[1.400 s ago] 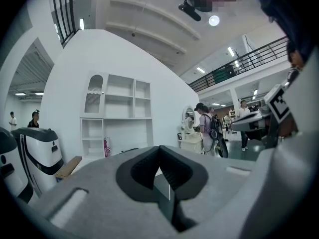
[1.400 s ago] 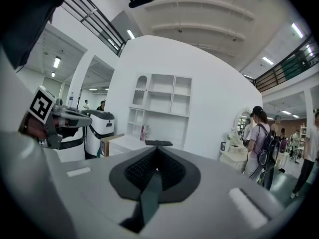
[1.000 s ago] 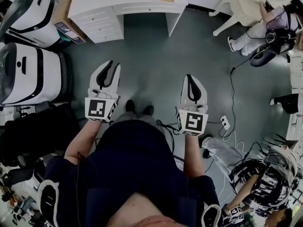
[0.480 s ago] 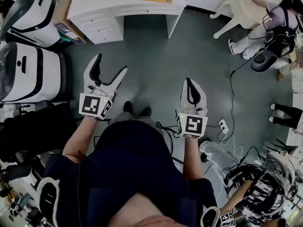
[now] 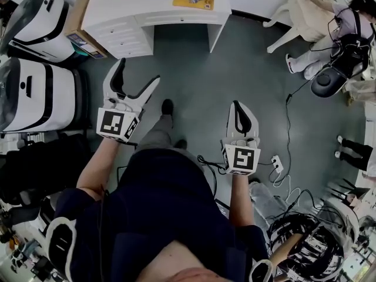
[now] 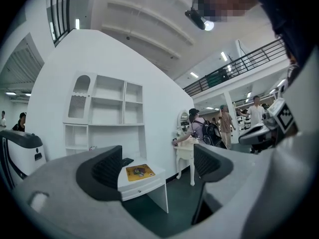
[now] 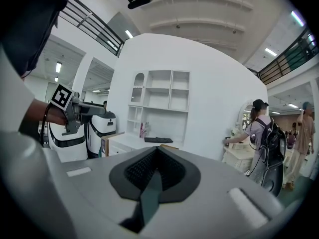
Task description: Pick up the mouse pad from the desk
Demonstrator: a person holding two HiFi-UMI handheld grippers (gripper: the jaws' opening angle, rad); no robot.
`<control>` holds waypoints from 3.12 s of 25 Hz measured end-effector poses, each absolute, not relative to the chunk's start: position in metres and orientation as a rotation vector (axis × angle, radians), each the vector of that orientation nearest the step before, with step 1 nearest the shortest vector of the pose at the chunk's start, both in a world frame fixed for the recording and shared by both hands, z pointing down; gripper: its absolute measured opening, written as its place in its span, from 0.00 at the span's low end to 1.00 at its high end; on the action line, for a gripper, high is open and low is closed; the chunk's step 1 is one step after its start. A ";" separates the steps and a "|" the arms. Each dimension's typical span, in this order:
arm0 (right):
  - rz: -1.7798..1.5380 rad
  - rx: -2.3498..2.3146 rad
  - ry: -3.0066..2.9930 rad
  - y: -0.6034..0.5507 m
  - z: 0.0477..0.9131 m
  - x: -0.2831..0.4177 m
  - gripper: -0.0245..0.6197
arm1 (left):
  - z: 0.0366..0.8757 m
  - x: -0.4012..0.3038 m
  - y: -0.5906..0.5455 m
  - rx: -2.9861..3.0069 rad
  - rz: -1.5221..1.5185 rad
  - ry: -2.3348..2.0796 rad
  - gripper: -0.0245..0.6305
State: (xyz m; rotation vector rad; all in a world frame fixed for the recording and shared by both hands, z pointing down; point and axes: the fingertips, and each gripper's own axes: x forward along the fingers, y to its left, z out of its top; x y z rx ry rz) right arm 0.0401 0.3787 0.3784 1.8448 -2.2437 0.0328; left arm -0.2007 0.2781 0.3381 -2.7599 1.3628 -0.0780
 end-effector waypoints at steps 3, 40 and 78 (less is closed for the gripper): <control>0.031 1.842 -2.240 0.345 0.384 0.042 0.04 | 0.341 -0.195 0.240 -2.762 -0.060 1.345 0.75; 0.091 1.558 -2.306 -0.081 0.412 0.138 0.04 | 0.479 -0.104 -0.191 -3.085 -0.203 1.656 0.76; 0.314 1.525 -2.260 -0.137 0.453 0.121 0.04 | 0.701 -0.110 -0.279 -3.738 0.057 2.308 0.72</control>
